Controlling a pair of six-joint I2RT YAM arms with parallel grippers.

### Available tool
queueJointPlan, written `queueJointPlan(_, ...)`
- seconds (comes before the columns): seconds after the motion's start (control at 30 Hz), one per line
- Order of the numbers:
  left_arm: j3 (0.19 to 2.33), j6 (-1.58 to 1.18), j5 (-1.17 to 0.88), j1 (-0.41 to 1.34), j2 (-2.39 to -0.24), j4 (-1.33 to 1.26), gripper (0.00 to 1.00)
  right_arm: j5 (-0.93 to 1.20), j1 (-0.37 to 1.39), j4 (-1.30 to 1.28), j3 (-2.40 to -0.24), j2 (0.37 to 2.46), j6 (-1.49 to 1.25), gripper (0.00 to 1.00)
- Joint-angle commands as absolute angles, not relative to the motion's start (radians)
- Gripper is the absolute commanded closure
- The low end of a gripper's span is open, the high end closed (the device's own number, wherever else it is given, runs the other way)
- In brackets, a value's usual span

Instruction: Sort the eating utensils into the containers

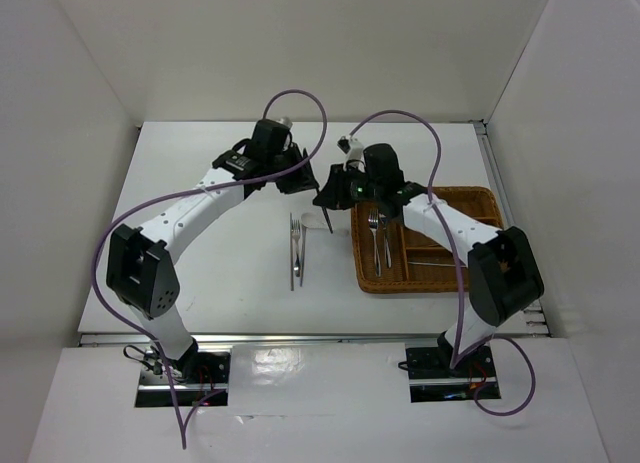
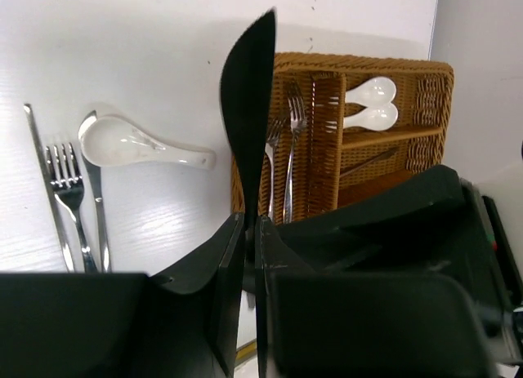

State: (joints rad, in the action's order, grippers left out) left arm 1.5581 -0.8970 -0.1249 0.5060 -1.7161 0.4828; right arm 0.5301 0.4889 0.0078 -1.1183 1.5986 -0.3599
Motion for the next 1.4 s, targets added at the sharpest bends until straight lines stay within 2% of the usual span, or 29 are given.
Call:
queueJointPlan(0.0,1.546,-0.899,-0.176,0.518,-1.672,0.430,0.79,0.494,0.499,0.040,-1.181,1.612,-0.351,0.75)
queueJointPlan(0.07,1.546,-0.890,-0.186,0.518,-1.672,0.430,0.78,0.447,0.499,0.022,-1.181,1.612,-0.371,0.88)
queueJointPlan(0.1,1.546,-0.890,-0.186,0.518,-1.672,0.430,0.78,0.425,0.499,-0.012,-1.204,1.612,-0.380,0.98)
queueJointPlan(0.23,1.580,-0.881,-0.054,0.518,-1.672,0.501,0.59,0.240,0.499,-0.119,-1.221,1.612,-0.431,1.00)
queueJointPlan(0.27,1.580,-0.868,-0.025,0.518,-1.658,0.529,0.49,0.141,0.486,-0.142,-1.221,1.596,-0.467,1.00)
queueJointPlan(0.37,1.592,-0.859,0.087,0.494,-1.603,0.555,0.34,0.007,0.413,-0.227,-1.192,1.549,-0.561,1.00)
queueJointPlan(0.4,1.576,-0.859,0.133,0.480,-1.589,0.555,0.33,-0.014,0.384,-0.245,-1.180,1.517,-0.587,1.00)
queueJointPlan(0.63,1.514,-0.848,0.192,0.423,-1.545,0.574,0.29,-0.234,0.112,-0.507,-1.098,1.384,-0.919,1.00)
queueJointPlan(0.8,1.485,-0.871,0.192,0.414,-1.555,0.584,0.29,-0.409,0.074,-0.688,-1.088,1.359,-1.171,1.00)
queueJointPlan(1.03,1.485,-0.871,0.172,0.405,-1.594,0.584,0.29,-0.379,-0.024,-0.772,-1.025,1.368,-1.304,1.00)
queueJointPlan(1.37,1.485,-0.862,0.172,0.405,-1.623,0.594,0.29,-0.327,-0.025,-0.761,-1.012,1.472,-1.339,1.00)
